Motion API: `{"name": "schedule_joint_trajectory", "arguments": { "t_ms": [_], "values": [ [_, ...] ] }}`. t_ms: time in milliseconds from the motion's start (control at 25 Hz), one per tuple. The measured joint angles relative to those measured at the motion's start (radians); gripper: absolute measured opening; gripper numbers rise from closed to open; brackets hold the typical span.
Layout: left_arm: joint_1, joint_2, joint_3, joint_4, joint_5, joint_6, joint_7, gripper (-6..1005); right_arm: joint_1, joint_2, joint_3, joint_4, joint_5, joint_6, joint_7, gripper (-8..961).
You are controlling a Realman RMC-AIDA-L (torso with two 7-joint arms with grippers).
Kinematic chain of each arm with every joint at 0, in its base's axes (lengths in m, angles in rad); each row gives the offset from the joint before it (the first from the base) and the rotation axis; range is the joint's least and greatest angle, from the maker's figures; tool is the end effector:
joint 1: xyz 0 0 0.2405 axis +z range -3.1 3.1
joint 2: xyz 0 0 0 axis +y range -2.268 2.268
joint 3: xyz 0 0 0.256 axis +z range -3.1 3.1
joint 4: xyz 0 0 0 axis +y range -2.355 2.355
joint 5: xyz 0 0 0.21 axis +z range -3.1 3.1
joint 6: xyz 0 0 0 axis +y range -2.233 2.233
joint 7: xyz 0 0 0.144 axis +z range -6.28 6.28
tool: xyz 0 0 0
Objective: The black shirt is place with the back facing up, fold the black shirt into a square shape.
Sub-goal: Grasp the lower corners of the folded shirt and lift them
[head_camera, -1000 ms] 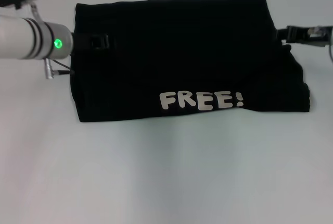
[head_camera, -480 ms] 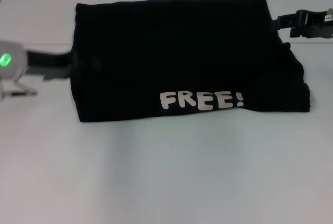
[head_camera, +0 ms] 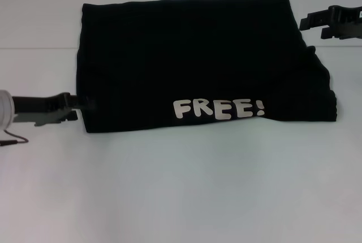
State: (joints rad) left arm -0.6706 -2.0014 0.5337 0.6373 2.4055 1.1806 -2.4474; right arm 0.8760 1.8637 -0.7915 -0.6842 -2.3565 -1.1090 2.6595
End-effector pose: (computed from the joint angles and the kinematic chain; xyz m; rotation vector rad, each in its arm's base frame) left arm -0.3101 0.3951 0.0402 -1.9248 -1.7938 -0.4372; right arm 0.2185 0.4763 0.0956 -1.9983 1.5330 0.3860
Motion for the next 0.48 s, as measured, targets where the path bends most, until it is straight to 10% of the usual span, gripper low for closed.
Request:
{"name": "schedule_joint_trajectory", "arguments": {
  "t_ms": [480],
  "values": [
    [-0.033,-0.014,0.027,-0.094,0.0,-0.087,0.028,642,-0.009,0.0,0.002,0.007,-0.001,0.007,0.0,654]
  ]
}}
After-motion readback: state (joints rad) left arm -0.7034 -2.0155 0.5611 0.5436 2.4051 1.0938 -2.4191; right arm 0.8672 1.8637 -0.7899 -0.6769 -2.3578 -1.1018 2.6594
